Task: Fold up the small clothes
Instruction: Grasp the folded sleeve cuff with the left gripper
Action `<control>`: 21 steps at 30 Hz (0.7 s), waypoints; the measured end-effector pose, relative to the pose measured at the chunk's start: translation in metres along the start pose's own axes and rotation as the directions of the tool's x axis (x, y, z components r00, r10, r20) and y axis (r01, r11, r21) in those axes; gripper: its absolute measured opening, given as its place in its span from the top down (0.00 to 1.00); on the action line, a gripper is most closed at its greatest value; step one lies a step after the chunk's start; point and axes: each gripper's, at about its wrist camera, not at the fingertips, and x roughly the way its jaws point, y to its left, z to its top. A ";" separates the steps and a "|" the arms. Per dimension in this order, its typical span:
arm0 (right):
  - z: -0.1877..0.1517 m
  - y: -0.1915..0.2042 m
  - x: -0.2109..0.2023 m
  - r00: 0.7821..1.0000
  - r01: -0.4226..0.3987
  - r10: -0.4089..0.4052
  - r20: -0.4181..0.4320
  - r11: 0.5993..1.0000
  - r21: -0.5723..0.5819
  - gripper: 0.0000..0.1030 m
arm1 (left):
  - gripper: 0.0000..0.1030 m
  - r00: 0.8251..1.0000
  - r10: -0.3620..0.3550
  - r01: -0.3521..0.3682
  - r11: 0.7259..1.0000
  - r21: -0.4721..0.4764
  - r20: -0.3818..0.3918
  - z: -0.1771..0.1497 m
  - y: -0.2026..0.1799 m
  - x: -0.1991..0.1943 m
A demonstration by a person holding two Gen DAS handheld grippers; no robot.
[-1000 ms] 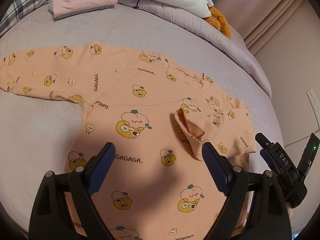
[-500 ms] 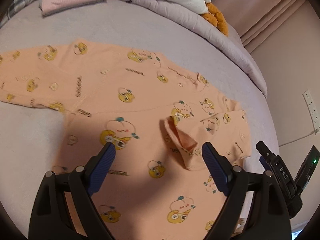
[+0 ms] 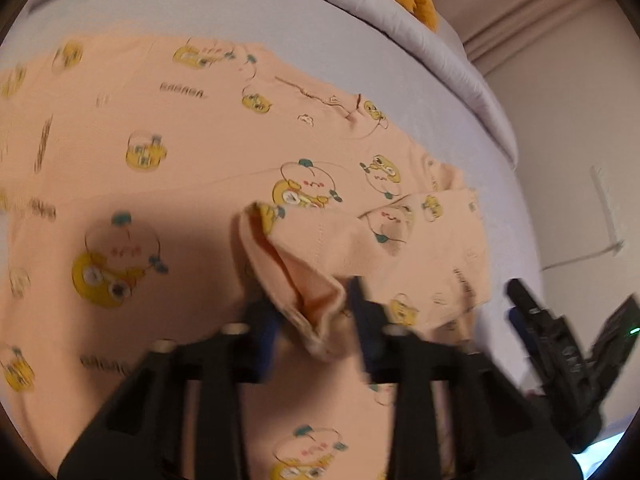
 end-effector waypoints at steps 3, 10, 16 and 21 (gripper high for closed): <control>0.001 -0.001 -0.001 1.000 -0.002 0.002 0.002 1.000 0.000 0.25 | 0.93 1.000 -0.014 0.014 1.000 -0.013 0.018 0.004 0.004 0.000; 0.001 -0.005 0.000 1.000 -0.006 0.006 -0.004 1.000 0.008 0.25 | 0.95 0.983 0.009 -0.020 0.998 0.059 0.182 0.018 -0.015 -0.044; 0.001 -0.005 0.000 1.000 -0.016 0.016 -0.008 1.000 0.014 0.25 | 0.95 0.951 0.055 -0.081 0.994 0.073 0.305 0.045 -0.013 -0.079; 0.002 -0.006 0.002 0.999 -0.046 0.046 -0.014 0.999 0.017 0.25 | 0.95 0.933 0.076 -0.094 0.995 0.036 0.351 0.058 0.008 -0.102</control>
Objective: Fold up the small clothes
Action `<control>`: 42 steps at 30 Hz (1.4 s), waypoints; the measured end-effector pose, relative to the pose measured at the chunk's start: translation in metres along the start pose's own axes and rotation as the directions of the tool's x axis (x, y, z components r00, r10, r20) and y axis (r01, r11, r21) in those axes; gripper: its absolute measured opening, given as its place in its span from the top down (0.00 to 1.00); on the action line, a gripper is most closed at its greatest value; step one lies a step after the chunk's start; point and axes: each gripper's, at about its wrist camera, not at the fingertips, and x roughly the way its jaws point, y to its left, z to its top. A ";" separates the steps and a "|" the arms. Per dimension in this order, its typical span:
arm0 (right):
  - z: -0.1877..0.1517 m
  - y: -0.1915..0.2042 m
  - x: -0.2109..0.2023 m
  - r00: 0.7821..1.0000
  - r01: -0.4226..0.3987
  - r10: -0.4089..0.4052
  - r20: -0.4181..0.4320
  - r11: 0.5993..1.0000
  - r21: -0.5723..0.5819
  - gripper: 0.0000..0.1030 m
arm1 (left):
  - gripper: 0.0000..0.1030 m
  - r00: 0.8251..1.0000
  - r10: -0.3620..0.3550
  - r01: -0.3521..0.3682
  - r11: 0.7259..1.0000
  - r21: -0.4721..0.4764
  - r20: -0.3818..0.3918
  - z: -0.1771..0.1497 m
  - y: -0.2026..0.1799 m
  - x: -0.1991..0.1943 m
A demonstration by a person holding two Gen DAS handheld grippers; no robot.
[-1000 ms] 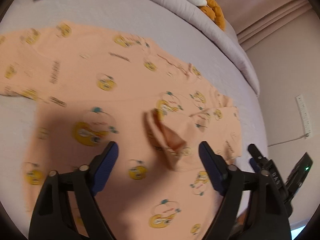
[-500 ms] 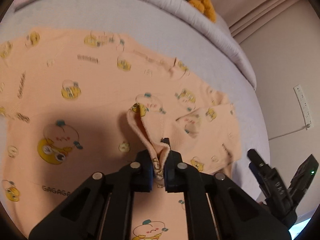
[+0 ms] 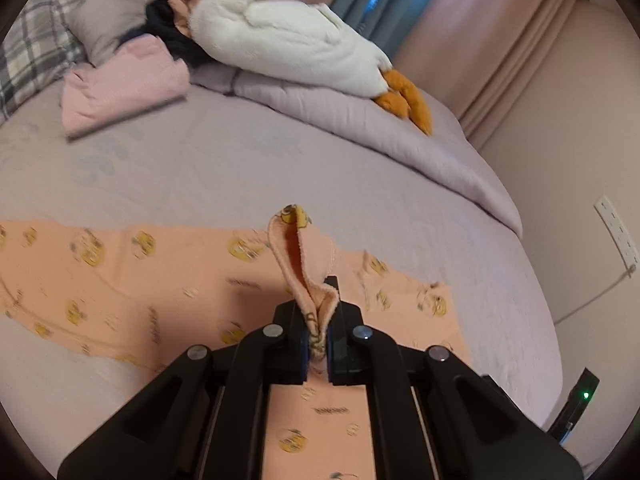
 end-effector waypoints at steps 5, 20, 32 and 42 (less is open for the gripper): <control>-0.001 0.001 0.007 0.999 -0.033 0.033 -0.024 0.999 0.009 0.25 | 0.95 0.997 0.063 -0.063 0.998 -0.003 0.044 0.011 0.015 -0.006; -0.005 0.016 0.030 0.993 -0.081 0.076 -0.093 0.995 -0.053 0.55 | 0.95 0.987 0.162 -0.162 0.986 -0.035 -0.003 0.005 0.057 0.011; -0.011 0.028 0.046 0.990 -0.064 0.049 -0.132 0.992 -0.110 0.59 | 0.94 0.973 0.209 -0.214 0.975 -0.053 -0.097 -0.009 0.089 0.035; -0.013 0.026 0.047 0.990 -0.059 0.044 -0.135 0.992 -0.111 0.59 | 0.92 0.959 0.233 -0.246 0.967 -0.070 -0.163 -0.023 0.111 0.050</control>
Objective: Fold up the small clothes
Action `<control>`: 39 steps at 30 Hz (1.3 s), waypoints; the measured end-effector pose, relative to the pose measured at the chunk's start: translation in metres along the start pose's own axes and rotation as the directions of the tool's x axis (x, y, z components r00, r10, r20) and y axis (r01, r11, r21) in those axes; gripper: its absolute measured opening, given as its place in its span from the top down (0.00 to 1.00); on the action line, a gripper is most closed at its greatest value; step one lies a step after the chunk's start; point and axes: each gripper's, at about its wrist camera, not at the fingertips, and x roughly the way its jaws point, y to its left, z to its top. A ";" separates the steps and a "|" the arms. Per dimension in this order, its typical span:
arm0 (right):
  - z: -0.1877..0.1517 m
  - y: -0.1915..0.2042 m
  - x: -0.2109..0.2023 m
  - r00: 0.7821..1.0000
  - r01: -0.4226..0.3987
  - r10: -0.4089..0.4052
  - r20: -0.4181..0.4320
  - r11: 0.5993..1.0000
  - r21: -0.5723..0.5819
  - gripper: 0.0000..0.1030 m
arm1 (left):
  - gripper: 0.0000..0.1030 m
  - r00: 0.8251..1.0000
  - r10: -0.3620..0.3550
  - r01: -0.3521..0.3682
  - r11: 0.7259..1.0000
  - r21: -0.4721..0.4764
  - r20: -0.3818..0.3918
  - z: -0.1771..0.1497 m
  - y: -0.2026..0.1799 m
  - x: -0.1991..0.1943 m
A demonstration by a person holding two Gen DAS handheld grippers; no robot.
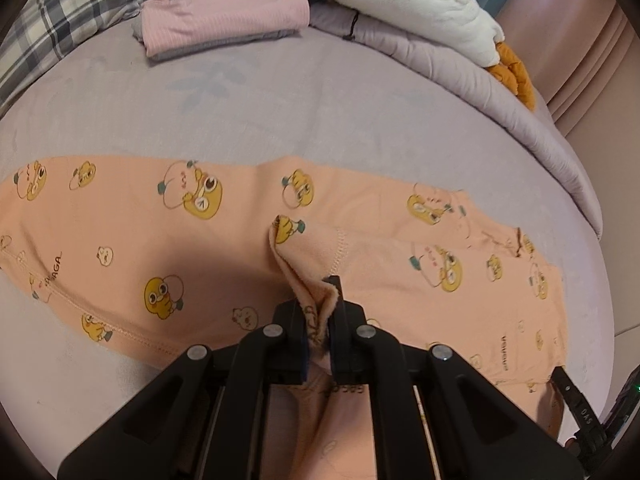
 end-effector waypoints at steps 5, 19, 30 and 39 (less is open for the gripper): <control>-0.001 0.002 0.000 1.000 0.007 -0.007 0.001 1.000 -0.005 0.59 | 0.90 1.000 -0.011 0.011 1.000 -0.012 -0.016 -0.004 0.006 0.005; 0.001 0.004 0.003 1.000 0.020 -0.020 -0.002 1.000 -0.016 0.59 | 0.87 0.997 -0.060 0.059 0.998 -0.031 -0.040 -0.004 0.015 0.012; 0.003 0.006 0.004 1.000 0.029 -0.029 -0.006 0.999 -0.018 0.59 | 0.30 0.997 -0.072 0.073 0.996 0.055 -0.028 -0.013 -0.002 -0.004; 0.004 0.013 -0.008 0.992 0.126 -0.126 0.002 0.992 -0.025 0.58 | 0.13 0.993 -0.081 0.079 0.996 0.035 0.086 -0.011 0.017 -0.068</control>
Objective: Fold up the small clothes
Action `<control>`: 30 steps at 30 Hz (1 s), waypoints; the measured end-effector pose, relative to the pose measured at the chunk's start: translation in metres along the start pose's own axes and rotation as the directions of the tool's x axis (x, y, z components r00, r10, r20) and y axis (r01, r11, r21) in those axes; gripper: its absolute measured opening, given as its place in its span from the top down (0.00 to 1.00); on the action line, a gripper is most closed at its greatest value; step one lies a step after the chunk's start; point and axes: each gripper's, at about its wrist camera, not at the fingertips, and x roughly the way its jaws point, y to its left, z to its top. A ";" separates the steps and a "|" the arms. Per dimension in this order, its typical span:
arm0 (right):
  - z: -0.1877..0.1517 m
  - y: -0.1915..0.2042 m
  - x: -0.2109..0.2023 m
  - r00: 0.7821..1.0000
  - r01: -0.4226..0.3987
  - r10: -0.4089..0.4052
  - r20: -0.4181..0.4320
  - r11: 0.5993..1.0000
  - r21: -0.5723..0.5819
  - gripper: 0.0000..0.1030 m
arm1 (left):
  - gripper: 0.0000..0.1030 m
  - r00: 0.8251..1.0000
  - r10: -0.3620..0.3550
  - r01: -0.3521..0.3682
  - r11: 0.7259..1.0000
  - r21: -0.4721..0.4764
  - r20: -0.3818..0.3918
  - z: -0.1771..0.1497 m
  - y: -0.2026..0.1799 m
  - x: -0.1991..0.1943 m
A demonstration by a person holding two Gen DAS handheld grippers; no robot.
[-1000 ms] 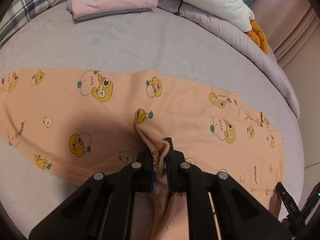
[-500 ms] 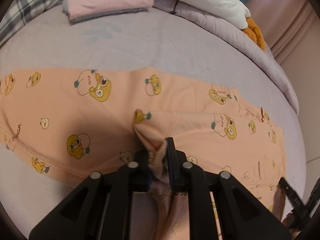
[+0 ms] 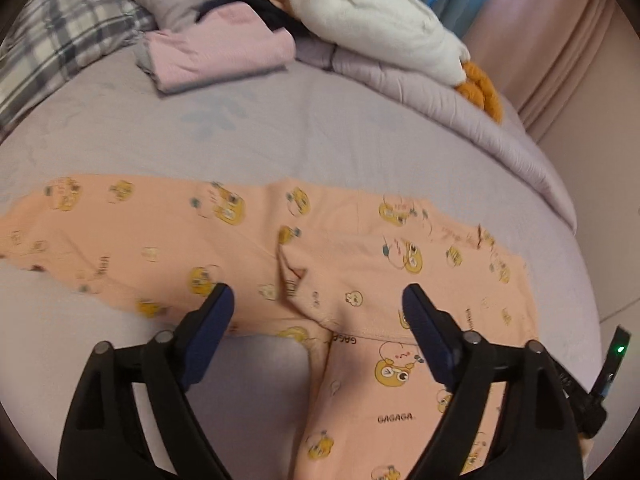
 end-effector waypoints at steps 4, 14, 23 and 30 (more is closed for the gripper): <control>0.001 0.003 -0.015 0.999 0.004 -0.004 0.033 1.000 -0.008 0.51 | 0.10 0.998 -0.004 0.007 0.999 -0.044 0.061 0.008 0.017 -0.032; 0.000 0.015 -0.059 0.989 0.053 -0.045 0.143 0.997 -0.053 0.26 | 0.04 0.978 0.059 -0.037 0.993 -0.112 0.198 0.005 0.050 -0.088; -0.004 0.038 -0.090 0.974 -0.032 0.055 0.218 0.994 -0.108 0.04 | 0.03 0.956 0.186 -0.099 0.933 -0.347 0.229 -0.008 0.137 -0.107; -0.006 0.051 -0.095 0.961 -0.140 0.160 0.226 0.985 -0.104 0.03 | 0.05 0.951 0.235 -0.113 0.872 -0.477 0.203 -0.024 0.182 -0.097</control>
